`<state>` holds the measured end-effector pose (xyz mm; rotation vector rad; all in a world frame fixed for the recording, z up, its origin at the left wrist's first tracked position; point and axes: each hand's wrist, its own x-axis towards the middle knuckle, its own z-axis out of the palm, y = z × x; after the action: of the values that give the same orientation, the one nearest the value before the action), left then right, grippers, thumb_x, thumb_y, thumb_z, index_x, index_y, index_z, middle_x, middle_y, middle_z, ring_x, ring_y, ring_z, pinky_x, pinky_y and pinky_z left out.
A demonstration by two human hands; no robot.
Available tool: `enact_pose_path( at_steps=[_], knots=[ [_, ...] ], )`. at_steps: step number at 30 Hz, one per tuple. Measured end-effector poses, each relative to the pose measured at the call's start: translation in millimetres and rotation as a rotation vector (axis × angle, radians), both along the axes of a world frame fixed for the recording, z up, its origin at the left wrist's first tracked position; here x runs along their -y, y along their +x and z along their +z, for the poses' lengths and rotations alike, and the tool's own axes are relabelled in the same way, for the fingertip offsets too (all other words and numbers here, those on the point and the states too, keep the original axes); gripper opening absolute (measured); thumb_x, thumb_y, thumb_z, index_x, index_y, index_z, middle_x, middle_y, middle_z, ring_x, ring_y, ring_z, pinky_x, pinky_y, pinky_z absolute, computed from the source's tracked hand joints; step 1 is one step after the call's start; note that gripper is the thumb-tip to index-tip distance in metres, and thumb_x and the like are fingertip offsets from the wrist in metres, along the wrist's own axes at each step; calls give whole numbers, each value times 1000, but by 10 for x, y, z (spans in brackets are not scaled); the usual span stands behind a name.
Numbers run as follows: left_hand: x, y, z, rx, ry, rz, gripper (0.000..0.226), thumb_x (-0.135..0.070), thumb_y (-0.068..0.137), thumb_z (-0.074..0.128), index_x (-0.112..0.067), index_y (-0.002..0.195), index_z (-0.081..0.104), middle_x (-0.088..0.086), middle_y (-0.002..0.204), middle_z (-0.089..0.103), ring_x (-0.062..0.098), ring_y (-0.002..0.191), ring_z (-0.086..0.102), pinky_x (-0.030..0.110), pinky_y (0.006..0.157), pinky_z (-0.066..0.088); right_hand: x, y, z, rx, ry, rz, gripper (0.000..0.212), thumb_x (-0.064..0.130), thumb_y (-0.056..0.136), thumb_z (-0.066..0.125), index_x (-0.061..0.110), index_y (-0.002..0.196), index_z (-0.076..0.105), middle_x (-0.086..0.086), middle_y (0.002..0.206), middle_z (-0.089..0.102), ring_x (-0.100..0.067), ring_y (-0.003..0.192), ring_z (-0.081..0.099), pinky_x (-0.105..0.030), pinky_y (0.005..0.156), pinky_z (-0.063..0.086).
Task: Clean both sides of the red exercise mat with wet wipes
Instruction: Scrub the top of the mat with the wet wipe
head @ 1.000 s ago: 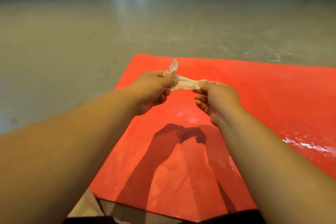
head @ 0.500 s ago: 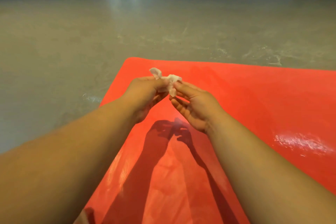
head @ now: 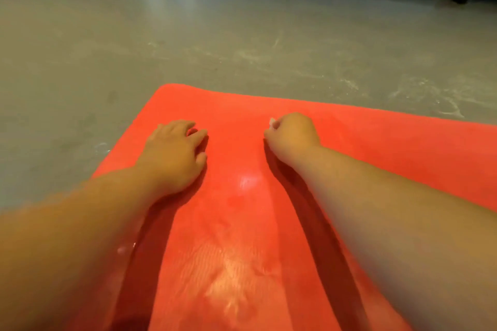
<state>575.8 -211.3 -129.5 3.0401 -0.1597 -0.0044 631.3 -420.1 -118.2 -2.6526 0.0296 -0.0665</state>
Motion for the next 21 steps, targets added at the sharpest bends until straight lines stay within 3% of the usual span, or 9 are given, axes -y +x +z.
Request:
enact_pose_path(
  at_steps=[2,7,9,11,13,15,19,21],
  knots=[
    [-138,20,-165,36,-47,12,75,-58,79,17,-29,143,43,5,151,38,29,139,33,56,113,20,-156,116,-183,107,-80,66,29,28,90,55,9,103,73,-14,107,69,-30,103,61,-32,85,46],
    [-156,45,-257,60,-68,3,79,-60,76,10,-33,144,40,0,153,34,24,141,28,55,115,16,-297,297,-250,191,59,232,22,21,86,64,14,106,72,-7,107,70,-25,102,61,-28,83,40],
    [-148,49,-256,62,-68,16,79,-60,76,9,-34,145,38,-1,154,32,22,142,26,54,116,14,-224,355,-258,211,-90,269,19,18,86,61,14,100,73,-11,104,69,-30,100,60,-31,81,43],
    [-153,37,-276,68,-55,17,80,-59,75,7,-34,145,37,-1,154,31,23,143,25,53,116,14,2,488,-259,221,-220,127,22,14,87,56,7,99,73,-18,105,67,-34,100,60,-35,82,45],
    [-120,40,-289,75,-37,17,83,-59,73,3,-34,146,36,0,155,30,23,143,25,52,115,14,285,652,-203,145,-246,-159,25,15,91,53,0,105,69,-23,112,65,-36,105,60,-36,85,47],
    [-138,44,-293,78,-39,23,84,-59,73,2,-35,146,34,-1,155,29,23,143,24,51,116,13,187,785,-179,75,-218,-288,28,16,93,52,-2,109,66,-22,117,63,-35,111,58,-37,88,47],
    [-148,37,-279,89,-63,17,79,-58,76,7,-34,146,35,-2,155,30,21,143,24,50,116,13,-745,814,-212,93,-10,171,25,23,89,59,9,106,72,-11,113,68,-26,110,61,-30,88,46],
    [-163,29,-280,93,-84,25,71,-55,82,15,-32,147,35,-3,156,28,20,144,22,47,117,10,-976,750,-186,114,-27,342,21,20,88,61,15,104,74,-6,111,70,-22,108,61,-26,85,43]
  ],
)
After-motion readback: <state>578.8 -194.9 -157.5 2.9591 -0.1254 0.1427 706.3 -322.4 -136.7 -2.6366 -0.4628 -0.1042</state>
